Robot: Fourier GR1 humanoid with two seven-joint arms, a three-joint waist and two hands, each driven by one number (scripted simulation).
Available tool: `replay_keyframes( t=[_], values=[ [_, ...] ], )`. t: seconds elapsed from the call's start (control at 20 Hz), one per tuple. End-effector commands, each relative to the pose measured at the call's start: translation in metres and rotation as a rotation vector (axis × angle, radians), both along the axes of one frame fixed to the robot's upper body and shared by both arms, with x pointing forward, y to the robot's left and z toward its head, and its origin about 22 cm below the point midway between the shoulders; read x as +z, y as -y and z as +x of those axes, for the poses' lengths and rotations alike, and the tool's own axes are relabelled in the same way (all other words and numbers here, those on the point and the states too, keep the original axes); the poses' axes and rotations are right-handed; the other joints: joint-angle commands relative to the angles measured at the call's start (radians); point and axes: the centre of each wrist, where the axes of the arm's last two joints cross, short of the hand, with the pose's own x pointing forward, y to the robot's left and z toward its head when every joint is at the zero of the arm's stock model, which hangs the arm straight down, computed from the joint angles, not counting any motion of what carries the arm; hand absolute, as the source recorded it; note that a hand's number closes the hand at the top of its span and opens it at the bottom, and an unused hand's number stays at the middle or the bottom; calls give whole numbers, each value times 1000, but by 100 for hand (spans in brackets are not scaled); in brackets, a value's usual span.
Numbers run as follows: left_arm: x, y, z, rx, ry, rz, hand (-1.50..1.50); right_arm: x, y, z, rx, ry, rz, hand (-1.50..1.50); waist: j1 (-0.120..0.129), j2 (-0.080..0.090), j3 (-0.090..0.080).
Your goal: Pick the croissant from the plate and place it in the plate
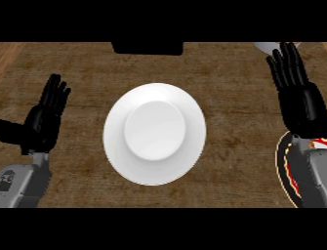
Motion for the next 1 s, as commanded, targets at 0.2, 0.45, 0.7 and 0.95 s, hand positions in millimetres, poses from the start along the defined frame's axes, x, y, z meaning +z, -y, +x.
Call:
replay_keyframes(
  t=[0.2,0.45,0.7,0.95],
  values=[
    [65,-19,10,-78,119,239,0,-19,-55,9,263,-18,-268,150,-23,22,-6],
    [64,-14,8,-131,100,252,0,-48,13,1,-172,-135,-911,150,-28,21,-10],
    [76,-10,2,-129,87,249,0,-123,-20,-50,-315,-89,-465,-150,-50,19,-4],
    [88,-10,9,-109,62,241,0,-100,-10,-54,-344,69,-410,-150,-58,19,-7]
  ],
)
